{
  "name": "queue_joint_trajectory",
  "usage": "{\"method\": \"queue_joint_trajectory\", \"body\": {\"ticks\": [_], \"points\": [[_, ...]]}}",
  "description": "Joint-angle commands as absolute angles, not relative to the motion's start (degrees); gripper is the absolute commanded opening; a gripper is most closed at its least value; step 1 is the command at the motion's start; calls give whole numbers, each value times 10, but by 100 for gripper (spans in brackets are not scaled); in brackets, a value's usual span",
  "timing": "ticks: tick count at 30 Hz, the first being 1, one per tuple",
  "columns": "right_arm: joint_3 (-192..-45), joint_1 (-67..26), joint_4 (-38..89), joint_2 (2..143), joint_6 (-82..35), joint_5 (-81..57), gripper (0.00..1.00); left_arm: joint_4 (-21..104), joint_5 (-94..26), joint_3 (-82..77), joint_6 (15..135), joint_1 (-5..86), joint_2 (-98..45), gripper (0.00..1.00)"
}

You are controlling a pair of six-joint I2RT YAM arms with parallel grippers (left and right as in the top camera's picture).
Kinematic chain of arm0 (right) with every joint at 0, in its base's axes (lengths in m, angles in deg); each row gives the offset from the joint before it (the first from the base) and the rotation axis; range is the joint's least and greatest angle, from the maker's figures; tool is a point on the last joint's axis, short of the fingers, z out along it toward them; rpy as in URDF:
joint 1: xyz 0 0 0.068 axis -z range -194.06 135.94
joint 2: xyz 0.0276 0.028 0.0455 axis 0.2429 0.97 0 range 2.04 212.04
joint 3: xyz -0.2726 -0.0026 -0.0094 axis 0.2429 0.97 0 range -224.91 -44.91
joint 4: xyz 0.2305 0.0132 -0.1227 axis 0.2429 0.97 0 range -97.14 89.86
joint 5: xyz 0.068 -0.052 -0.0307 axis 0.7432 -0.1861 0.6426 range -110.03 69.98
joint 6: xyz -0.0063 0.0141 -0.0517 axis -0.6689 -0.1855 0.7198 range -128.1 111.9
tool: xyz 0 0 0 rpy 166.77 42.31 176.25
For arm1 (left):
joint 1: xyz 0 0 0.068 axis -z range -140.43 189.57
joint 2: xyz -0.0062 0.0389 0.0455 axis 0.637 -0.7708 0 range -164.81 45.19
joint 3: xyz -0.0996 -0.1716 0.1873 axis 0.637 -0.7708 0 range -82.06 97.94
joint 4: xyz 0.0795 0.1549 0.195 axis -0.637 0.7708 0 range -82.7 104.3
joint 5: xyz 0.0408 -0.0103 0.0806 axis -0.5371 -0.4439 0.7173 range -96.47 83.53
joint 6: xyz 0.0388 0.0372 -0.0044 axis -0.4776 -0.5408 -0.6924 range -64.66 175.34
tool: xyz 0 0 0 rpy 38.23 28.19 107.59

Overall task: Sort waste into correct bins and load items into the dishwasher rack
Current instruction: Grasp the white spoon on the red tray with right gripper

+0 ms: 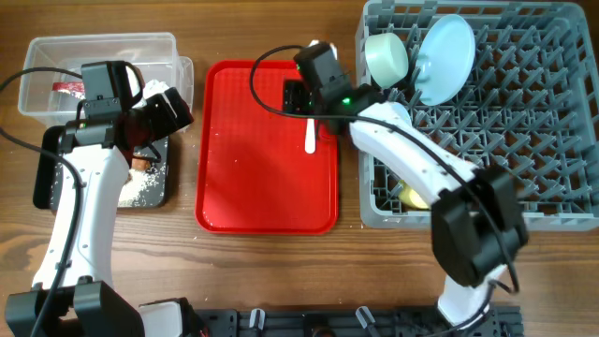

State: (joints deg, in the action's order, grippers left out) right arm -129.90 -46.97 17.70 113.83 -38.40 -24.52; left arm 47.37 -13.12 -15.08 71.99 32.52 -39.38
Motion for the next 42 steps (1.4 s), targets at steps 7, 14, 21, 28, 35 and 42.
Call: {"method": "queue_joint_trajectory", "body": {"ticks": [7,14,21,28,35,42], "points": [[-1299,-456,135,1254,-512,-243,45,472,-126,-150,723,323,-396,100],[-1299,-455,129,1273,-518,-280,35,472,-126,-150,723,323,-396,100],[-1299,-456,117,1301,-574,-185,13,472,-126,-150,723,323,-396,100],[-1307,-456,124,1301,-576,-149,4,472,-126,-150,723,323,-396,100],[-1312,-463,149,1309,-608,-166,4,472,-126,-150,723,323,-396,100],[-1316,-455,155,1135,-450,-135,4,472,-126,-150,723,323,-396,100]]}}
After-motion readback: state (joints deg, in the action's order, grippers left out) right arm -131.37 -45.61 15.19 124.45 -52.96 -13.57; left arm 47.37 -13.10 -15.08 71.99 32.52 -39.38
